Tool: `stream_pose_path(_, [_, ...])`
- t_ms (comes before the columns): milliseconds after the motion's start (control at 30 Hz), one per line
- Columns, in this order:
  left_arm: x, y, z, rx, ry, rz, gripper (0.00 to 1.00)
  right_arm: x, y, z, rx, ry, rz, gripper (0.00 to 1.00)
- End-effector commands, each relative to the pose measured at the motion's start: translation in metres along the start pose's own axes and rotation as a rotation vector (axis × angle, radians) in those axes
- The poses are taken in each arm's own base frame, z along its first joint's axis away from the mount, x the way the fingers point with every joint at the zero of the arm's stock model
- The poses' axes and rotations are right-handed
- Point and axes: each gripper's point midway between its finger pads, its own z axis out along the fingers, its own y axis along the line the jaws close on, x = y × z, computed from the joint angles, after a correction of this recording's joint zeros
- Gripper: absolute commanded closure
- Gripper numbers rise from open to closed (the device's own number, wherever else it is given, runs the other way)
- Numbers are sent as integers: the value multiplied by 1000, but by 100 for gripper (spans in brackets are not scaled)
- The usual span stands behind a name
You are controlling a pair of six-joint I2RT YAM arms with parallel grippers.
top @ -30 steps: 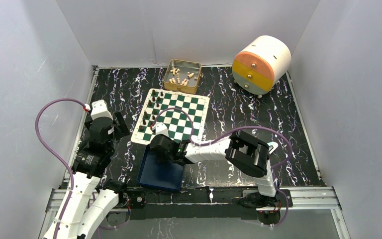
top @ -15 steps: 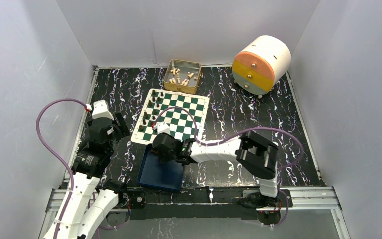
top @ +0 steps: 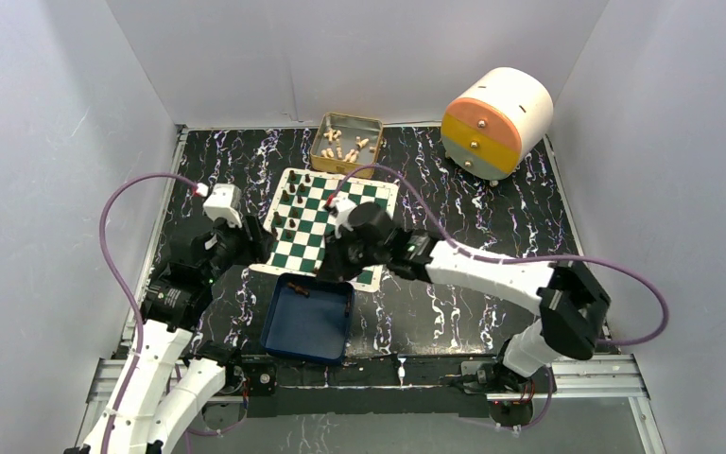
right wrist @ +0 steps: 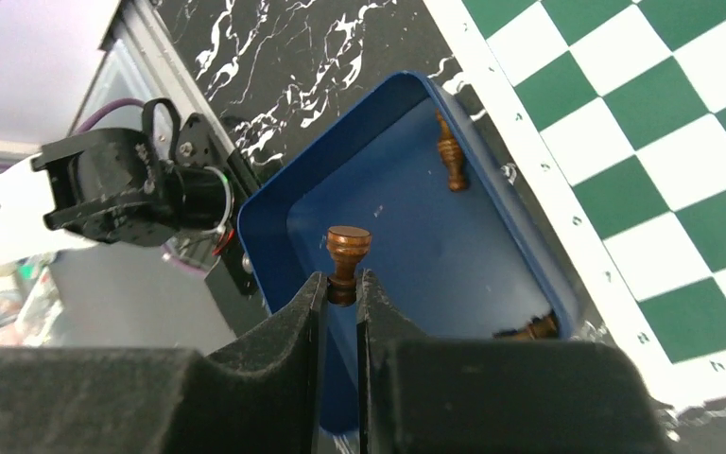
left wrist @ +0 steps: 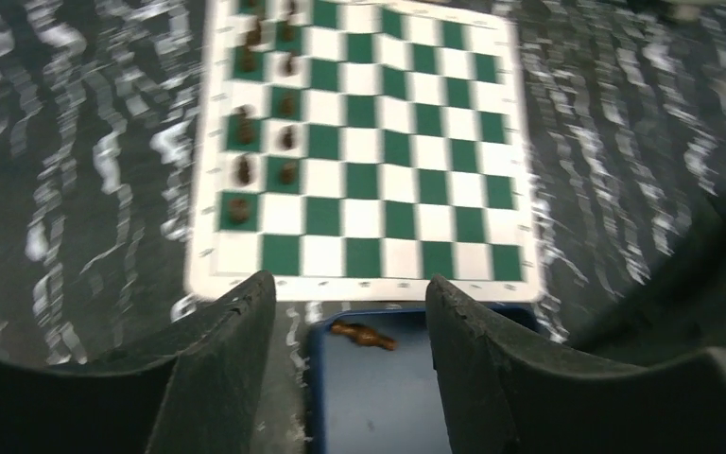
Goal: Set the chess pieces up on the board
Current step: Place the chess piece on the chessboard.
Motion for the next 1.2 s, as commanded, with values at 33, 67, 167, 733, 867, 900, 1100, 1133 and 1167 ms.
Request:
stream_pose_path(33, [-22,-82,-13,484,-63,149,45,-16,-1,-58,-186,30,-8,86])
stream_pose_path(67, [-23,-91,-13,546,-86,184,45,-20,-7,-67,-200,22,-2,86])
stream_pose_path(167, [-15,-119,-23,763,-126,281,47,-28,-17,-91,-252,22,21,85])
stream_pose_path(733, [39,-173,-32,1208,-338,868,40,-17,5,-108,-487,152,46,84])
stream_pose_path(867, [44,-178,-37,1259,-358,901,40,-20,3,-102,-479,163,69,85])
stream_pose_path(900, [46,-179,-38,1271,-358,907,40,-22,3,-100,-478,164,75,85])
stream_pose_path(1100, [56,-180,-35,1287,-325,939,41,-27,6,-96,-493,175,90,86])
stream_pose_path(1133, [58,-181,-35,1293,-317,937,41,-27,7,-96,-498,173,91,86])
stream_pose_path(1167, [60,-183,-35,1306,-308,936,42,-27,9,-97,-512,174,92,86])
